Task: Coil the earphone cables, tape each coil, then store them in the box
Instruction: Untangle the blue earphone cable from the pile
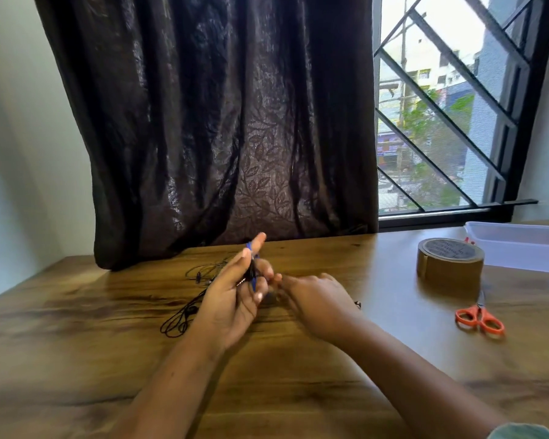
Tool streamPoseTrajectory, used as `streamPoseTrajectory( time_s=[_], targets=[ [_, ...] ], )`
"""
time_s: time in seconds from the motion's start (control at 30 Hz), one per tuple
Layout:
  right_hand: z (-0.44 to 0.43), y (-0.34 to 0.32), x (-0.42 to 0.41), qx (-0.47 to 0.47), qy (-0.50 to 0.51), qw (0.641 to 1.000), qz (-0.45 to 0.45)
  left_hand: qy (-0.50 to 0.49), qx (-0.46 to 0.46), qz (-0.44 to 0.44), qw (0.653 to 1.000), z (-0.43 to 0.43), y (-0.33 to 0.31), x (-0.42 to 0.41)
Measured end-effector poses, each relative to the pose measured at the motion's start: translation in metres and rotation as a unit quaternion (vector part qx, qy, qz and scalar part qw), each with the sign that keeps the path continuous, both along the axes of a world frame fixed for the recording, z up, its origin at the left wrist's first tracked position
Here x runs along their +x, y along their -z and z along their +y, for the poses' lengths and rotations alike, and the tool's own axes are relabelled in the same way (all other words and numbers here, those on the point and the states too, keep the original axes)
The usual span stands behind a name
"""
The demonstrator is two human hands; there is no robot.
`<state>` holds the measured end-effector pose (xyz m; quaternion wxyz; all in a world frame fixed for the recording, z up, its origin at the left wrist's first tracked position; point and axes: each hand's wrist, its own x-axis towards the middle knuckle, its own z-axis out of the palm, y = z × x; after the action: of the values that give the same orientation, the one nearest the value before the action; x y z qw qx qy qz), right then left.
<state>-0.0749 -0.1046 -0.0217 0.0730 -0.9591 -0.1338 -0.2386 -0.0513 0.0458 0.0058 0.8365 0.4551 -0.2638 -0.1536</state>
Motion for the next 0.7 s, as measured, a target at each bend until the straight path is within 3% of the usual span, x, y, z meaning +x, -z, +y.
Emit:
streamPoseTrajectory(
  time_s=[0.17,0.33,0.43,0.57,0.7],
  targets=[
    [0.025,0.007,-0.004,0.000,-0.068,0.990,0.125,-0.125,0.002,-0.046,0.991,0.006,0.003,0.009],
    [0.022,-0.005,-0.008,0.002,-0.090,0.992,0.088,-0.230,0.173,-0.136,0.948,0.016,0.011,0.026],
    [0.007,-0.015,-0.011,-0.002,-0.105,0.994,-0.003,-0.202,0.244,-0.140,0.938,0.012,0.014,0.020],
    [-0.012,-0.021,-0.005,-0.018,-0.099,0.988,-0.117,-0.075,0.359,-0.132,0.921,0.009,0.018,0.011],
    [-0.027,-0.023,-0.004,-0.011,-0.047,0.987,-0.154,0.036,0.300,-0.058,0.951,0.005,0.016,0.004]
  ],
)
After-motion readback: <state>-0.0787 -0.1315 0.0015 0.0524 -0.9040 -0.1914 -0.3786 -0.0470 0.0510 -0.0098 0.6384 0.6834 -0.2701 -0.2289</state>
